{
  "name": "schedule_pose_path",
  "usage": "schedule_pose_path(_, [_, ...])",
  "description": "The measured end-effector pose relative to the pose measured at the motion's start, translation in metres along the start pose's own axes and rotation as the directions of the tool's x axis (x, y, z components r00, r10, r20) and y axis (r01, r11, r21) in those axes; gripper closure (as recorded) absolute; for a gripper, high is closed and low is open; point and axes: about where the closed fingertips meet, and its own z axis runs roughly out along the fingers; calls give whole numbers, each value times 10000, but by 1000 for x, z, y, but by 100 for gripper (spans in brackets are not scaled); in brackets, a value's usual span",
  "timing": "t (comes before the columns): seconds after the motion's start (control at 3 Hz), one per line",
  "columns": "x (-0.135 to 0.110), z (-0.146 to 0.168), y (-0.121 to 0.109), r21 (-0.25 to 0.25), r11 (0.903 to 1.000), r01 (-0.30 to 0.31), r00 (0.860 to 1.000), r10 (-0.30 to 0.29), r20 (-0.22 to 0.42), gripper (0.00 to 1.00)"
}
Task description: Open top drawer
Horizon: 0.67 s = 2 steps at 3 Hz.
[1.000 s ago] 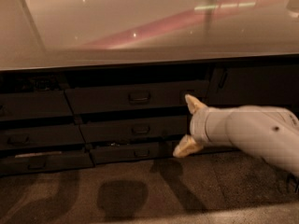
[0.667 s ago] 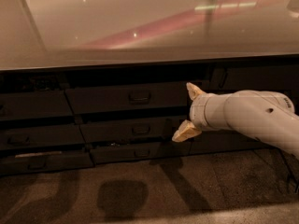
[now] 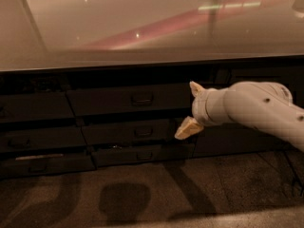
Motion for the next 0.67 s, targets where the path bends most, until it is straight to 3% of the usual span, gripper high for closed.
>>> schedule_pose_path(0.33, [8, 29, -24, -239, 9992, -328, 9992, 323, -229, 0])
schedule_pose_path(0.67, [3, 69, -27, -695, 9976, 24, 10000, -23, 22, 0])
